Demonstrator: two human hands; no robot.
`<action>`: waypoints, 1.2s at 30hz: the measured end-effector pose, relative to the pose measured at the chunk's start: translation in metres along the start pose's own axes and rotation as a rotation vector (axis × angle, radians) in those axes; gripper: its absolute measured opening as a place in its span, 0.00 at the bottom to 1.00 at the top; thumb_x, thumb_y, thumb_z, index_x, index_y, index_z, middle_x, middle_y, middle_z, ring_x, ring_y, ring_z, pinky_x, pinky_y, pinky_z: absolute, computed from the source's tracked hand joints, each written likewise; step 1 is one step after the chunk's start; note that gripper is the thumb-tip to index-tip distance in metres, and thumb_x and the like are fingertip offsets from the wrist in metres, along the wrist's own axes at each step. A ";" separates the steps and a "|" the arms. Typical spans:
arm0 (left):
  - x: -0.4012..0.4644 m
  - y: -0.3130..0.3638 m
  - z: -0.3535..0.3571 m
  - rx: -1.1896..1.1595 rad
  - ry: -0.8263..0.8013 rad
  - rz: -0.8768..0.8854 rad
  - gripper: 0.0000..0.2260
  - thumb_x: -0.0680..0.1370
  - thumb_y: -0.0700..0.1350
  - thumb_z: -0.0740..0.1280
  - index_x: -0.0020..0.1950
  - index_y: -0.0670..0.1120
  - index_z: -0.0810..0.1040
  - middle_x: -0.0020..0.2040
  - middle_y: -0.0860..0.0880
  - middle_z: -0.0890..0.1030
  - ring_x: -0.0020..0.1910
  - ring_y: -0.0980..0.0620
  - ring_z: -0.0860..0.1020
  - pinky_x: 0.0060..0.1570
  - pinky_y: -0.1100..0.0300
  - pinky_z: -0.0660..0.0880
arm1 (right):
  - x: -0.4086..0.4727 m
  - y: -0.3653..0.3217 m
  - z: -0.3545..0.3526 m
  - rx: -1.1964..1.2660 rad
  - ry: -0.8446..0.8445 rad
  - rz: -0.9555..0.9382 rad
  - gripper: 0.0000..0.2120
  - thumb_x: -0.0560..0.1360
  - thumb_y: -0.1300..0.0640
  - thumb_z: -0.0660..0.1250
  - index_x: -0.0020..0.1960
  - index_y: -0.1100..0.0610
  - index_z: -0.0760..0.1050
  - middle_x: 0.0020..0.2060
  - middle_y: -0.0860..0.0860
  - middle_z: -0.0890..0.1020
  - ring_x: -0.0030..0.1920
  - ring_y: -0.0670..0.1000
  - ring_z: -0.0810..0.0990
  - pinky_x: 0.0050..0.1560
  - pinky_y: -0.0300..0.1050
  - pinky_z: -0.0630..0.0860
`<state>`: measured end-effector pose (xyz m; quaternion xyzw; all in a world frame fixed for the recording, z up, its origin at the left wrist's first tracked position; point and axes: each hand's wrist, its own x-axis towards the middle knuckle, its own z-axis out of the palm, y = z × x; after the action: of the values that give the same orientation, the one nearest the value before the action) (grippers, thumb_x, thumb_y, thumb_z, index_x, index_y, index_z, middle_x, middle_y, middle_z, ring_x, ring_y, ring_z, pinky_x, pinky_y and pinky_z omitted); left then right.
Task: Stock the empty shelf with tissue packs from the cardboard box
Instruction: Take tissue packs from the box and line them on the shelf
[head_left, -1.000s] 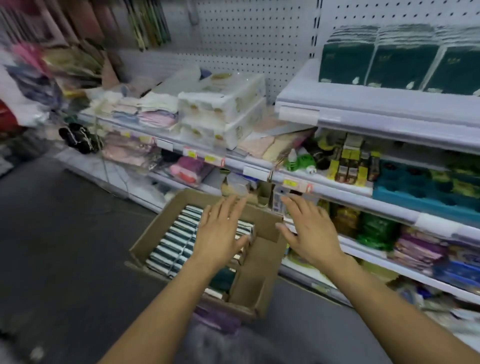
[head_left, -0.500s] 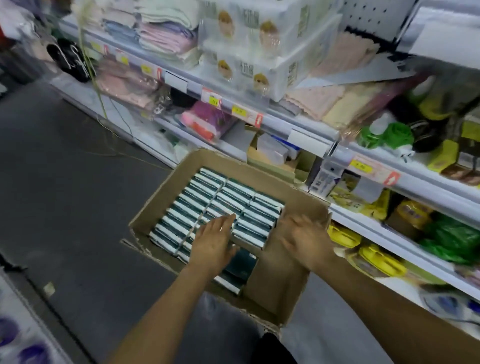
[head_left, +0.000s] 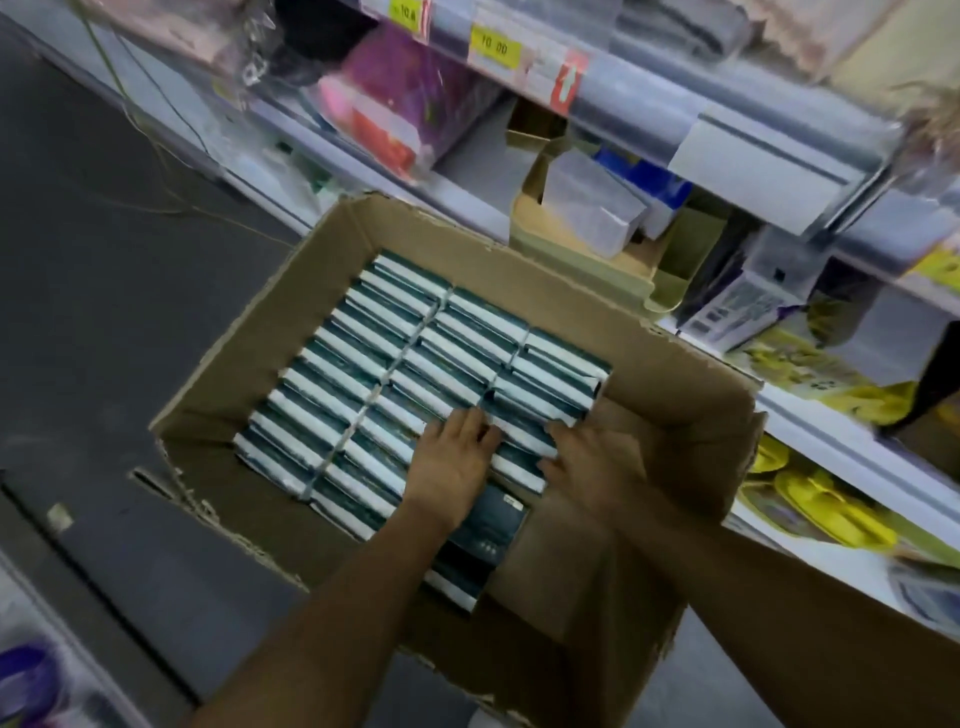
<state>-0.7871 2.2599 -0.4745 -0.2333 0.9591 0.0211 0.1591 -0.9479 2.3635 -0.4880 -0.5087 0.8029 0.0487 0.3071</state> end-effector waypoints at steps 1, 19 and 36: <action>0.002 0.000 0.003 0.063 -0.006 0.036 0.28 0.64 0.49 0.79 0.62 0.50 0.79 0.60 0.46 0.77 0.57 0.44 0.74 0.52 0.52 0.69 | 0.002 -0.001 0.001 -0.024 0.043 0.006 0.15 0.75 0.43 0.56 0.55 0.52 0.68 0.43 0.49 0.80 0.45 0.53 0.80 0.43 0.48 0.77; -0.083 0.012 -0.113 -1.086 -0.057 -0.333 0.13 0.82 0.45 0.61 0.64 0.51 0.63 0.37 0.48 0.74 0.28 0.55 0.71 0.30 0.60 0.67 | -0.154 -0.003 -0.090 0.148 0.591 0.005 0.16 0.80 0.44 0.57 0.66 0.47 0.70 0.41 0.49 0.85 0.40 0.54 0.83 0.35 0.45 0.72; -0.193 0.173 -0.307 -1.834 0.139 -0.037 0.08 0.79 0.46 0.68 0.58 0.48 0.77 0.50 0.45 0.84 0.44 0.46 0.84 0.32 0.58 0.78 | -0.420 -0.022 -0.159 1.277 0.897 0.019 0.53 0.60 0.42 0.79 0.76 0.46 0.53 0.67 0.40 0.70 0.61 0.43 0.75 0.52 0.41 0.78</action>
<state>-0.7947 2.4638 -0.1282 -0.2841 0.5702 0.7569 -0.1459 -0.8764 2.6219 -0.1265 -0.1976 0.7271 -0.6306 0.1862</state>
